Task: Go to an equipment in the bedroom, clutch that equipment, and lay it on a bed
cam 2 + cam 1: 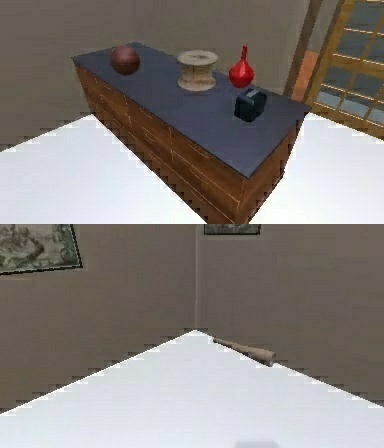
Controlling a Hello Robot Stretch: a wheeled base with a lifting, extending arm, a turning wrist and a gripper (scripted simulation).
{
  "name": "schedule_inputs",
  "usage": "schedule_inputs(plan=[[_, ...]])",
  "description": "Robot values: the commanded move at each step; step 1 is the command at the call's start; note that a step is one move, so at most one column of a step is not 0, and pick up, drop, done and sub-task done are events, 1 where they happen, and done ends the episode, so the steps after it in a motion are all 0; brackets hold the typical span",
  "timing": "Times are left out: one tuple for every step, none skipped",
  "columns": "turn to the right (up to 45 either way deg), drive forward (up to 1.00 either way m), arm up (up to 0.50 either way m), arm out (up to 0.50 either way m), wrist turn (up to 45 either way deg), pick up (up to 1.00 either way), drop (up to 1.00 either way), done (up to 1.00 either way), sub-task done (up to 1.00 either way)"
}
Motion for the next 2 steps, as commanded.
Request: schedule_inputs(plan=[[42.0, 0.00, 0.00, 0.00, 0.0, 0.00, 0.00, 0.00, 0.00], [0.0, 0.65, 0.00, 0.00, 0.0, 0.00, 0.00, 0.00, 0.00]])
